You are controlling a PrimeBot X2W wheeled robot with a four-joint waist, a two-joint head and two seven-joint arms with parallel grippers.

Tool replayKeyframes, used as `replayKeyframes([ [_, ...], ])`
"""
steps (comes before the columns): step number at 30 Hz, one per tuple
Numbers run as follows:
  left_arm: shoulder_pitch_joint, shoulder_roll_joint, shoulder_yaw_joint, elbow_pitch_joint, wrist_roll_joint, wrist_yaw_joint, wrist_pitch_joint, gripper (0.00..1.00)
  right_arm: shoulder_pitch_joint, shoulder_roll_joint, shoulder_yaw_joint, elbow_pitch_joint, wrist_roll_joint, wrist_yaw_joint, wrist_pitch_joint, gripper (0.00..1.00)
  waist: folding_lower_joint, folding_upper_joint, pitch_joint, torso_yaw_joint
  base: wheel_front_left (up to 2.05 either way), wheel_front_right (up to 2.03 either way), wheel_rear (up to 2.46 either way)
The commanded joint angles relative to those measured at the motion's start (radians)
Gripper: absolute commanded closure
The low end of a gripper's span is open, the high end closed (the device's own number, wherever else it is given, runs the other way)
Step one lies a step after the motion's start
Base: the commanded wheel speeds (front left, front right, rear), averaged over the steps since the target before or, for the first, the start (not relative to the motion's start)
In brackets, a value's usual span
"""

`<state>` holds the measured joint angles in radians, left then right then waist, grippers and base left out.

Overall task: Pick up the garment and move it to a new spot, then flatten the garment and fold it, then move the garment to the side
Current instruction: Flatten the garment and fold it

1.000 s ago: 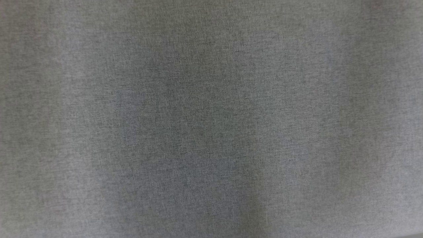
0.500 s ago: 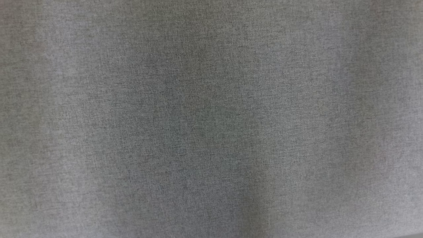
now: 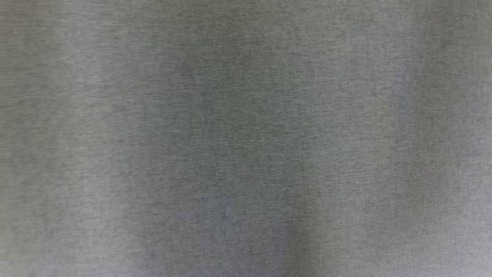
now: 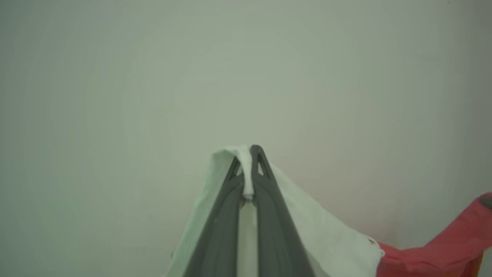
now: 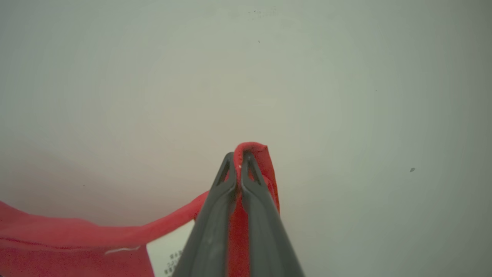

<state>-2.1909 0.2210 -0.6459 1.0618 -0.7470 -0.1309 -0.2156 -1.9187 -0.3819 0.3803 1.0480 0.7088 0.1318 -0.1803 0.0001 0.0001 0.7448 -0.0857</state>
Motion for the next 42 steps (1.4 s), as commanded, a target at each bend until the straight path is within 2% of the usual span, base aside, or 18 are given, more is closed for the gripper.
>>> replayKeyframes([
  [1, 0.051, -0.006, -0.010, -0.029, -0.021, 0.001, -0.016, 1.00, 0.044, -0.012, 0.022, -0.035, 0.013, -0.003, -0.008, 1.00, -0.0001, -0.0001, -0.020, 0.022, 0.00, 0.00, 0.00],
  [4, 0.143, 0.023, -0.032, -0.092, -0.039, 0.002, -0.035, 1.00, 0.133, -0.033, 0.068, -0.122, 0.047, -0.003, -0.016, 1.00, -0.0001, -0.0001, -0.053, 0.028, 0.00, 0.00, 0.00],
  [8, 0.303, 0.056, 0.018, -0.182, -0.083, 0.004, -0.048, 1.00, 0.287, -0.068, 0.130, -0.230, 0.090, -0.003, -0.033, 1.00, -0.0001, -0.0001, -0.103, 0.021, 0.00, 0.00, 0.00],
  [10, 0.400, 0.075, 0.041, -0.251, -0.078, 0.019, -0.050, 1.00, 0.369, -0.083, 0.141, -0.272, 0.123, -0.003, -0.044, 1.00, -0.0001, -0.0001, -0.131, 0.018, 0.00, 0.00, 0.00],
  [15, 0.715, 0.117, 0.130, -0.516, -0.067, 0.093, -0.050, 1.00, 0.581, -0.117, 0.155, -0.370, 0.203, -0.003, -0.054, 1.00, -0.0001, -0.0001, -0.211, 0.022, 0.00, 0.00, 0.00],
  [16, 0.855, 0.124, 0.164, -0.633, -0.064, 0.129, -0.050, 1.00, 0.671, -0.139, 0.157, -0.411, 0.226, -0.003, -0.059, 1.00, -0.0001, -0.0001, -0.248, 0.029, 0.00, 0.00, 0.00],
  [17, 0.930, 0.126, 0.178, -0.695, -0.067, 0.150, -0.050, 1.00, 0.718, -0.149, 0.156, -0.433, 0.237, -0.003, -0.058, 1.00, -0.0001, -0.0001, -0.263, 0.031, 0.00, 0.00, 0.00],
  [18, 1.000, 0.131, 0.193, -0.747, -0.064, 0.168, -0.050, 1.00, 0.766, -0.158, 0.160, -0.453, 0.245, -0.003, -0.059, 1.00, -0.0001, -0.0001, -0.280, 0.034, 0.00, 0.00, 0.00],
  [19, 1.000, 0.131, 0.193, -0.747, -0.064, 0.168, -0.050, 1.00, 0.766, -0.158, 0.160, -0.453, 0.245, -0.003, -0.059, 1.00, -0.0001, -0.0001, -0.280, 0.034, 0.00, 0.00, 0.00],
  [22, 1.212, 0.156, 0.238, -0.895, -0.049, 0.226, -0.050, 1.00, 0.907, -0.172, 0.150, -0.507, 0.276, -0.003, -0.065, 1.00, -0.0001, -0.0001, -0.333, 0.034, 0.00, 0.00, 0.00],
  [27, 1.570, 0.144, 0.300, -1.091, -0.076, 0.285, -0.050, 1.00, 1.134, -0.189, 0.115, -0.578, 0.304, -0.003, -0.067, 1.00, -0.0001, -0.0001, -0.409, 0.035, 0.00, 0.00, 0.00],
  [32, 1.857, 0.096, 0.357, -1.188, -0.074, 0.306, -0.050, 1.00, 1.337, -0.185, 0.055, -0.633, 0.318, -0.003, -0.063, 1.00, -0.0001, -0.0001, -0.477, 0.040, 0.00, 0.00, 0.00],
  [37, 2.088, 0.033, 0.391, -1.192, -0.077, 0.287, -0.050, 1.00, 1.528, -0.154, 0.004, -0.654, 0.322, -0.003, -0.048, 1.00, -0.0001, -0.0001, -0.552, 0.048, 0.00, 0.00, 0.00],
  [42, 2.242, -0.022, 0.398, -1.158, -0.075, 0.256, -0.050, 1.00, 1.708, -0.118, -0.048, -0.658, 0.307, -0.003, -0.036, 1.00, -0.0001, -0.0001, -0.616, 0.062, 0.00, 0.00, 0.00],
])
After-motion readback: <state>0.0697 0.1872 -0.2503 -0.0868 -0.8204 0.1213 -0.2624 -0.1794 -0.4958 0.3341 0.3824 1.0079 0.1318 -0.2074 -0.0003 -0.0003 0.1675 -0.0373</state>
